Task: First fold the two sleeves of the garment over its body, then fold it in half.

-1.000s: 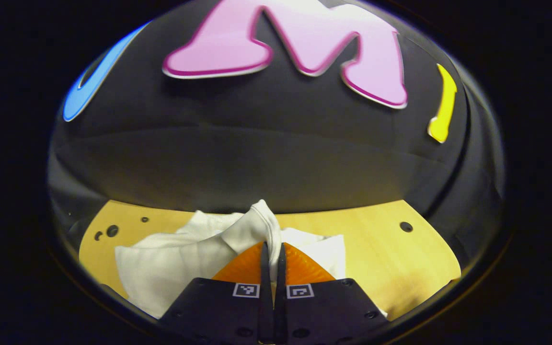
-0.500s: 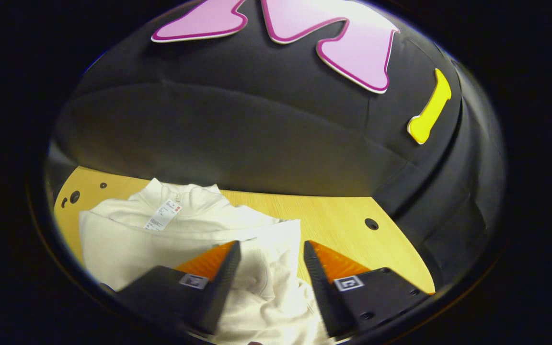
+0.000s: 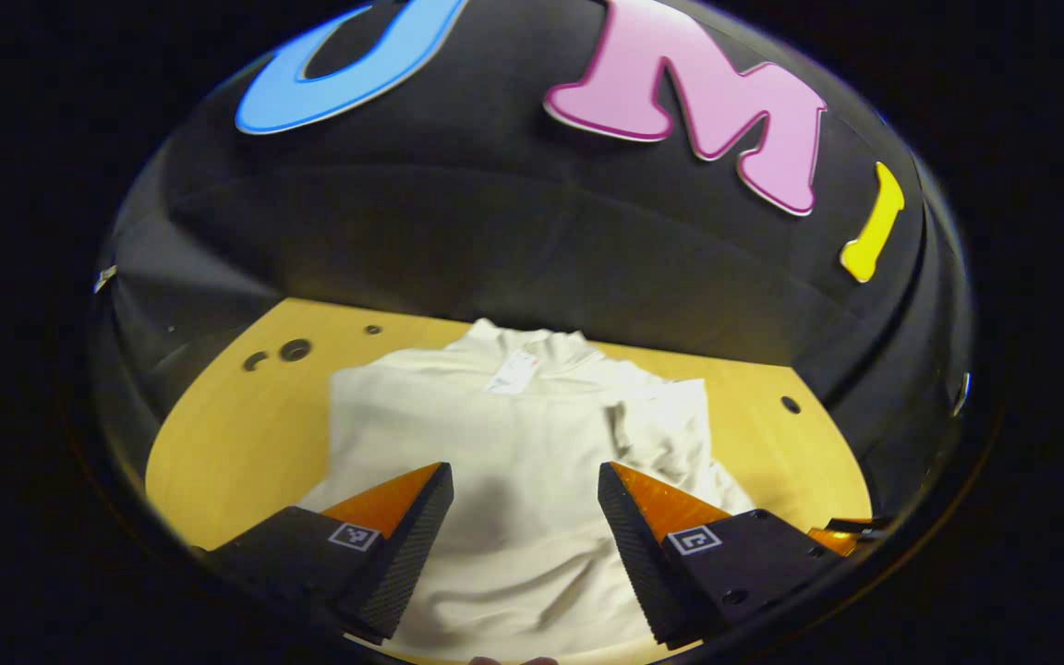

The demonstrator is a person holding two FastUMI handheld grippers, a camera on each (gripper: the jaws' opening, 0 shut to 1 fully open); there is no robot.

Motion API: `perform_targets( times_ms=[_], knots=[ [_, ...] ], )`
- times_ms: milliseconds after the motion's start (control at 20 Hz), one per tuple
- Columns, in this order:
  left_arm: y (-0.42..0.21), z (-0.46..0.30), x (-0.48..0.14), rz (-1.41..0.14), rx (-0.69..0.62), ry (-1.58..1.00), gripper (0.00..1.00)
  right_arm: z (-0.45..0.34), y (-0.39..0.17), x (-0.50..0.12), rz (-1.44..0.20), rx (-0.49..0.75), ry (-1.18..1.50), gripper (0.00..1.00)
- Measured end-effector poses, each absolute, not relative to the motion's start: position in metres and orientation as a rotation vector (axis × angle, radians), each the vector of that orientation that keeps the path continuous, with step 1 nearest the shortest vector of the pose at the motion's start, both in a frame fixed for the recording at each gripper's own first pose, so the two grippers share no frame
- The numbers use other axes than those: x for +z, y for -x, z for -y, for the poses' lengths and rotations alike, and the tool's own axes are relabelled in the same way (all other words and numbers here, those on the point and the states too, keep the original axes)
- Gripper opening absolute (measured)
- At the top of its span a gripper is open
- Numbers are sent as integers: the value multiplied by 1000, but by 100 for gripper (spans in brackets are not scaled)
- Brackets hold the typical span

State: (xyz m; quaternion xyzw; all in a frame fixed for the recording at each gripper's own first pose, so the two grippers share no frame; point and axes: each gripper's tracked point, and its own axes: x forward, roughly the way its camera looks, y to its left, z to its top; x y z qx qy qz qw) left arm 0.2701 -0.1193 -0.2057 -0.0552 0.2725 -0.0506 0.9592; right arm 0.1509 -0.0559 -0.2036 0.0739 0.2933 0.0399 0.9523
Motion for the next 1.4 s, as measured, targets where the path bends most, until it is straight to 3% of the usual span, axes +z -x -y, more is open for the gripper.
perform_targets(
  times_ms=[300, 650, 1250, 1300, 1350, 1400],
  knots=[
    [-205, 34, -259, -670, 49, 81, 97, 22, -151, -229, -653, 145, -102, 99],
    [-152, 5, -307, -777, 88, 51, 97, 14, -145, -255, -695, 166, -14, 99],
    [-151, 11, -326, -796, 75, 55, 96, 15, -143, -269, -700, 123, 60, 99],
    [-151, 15, -325, -795, 69, 49, 88, 8, -143, -269, -700, 131, 50, 97],
    [-153, 18, -326, -790, 65, 48, 81, 3, -144, -271, -702, 136, 43, 81],
    [-155, 23, -326, -785, 52, 52, 82, -2, -144, -272, -704, 143, 37, 71]
  ],
)
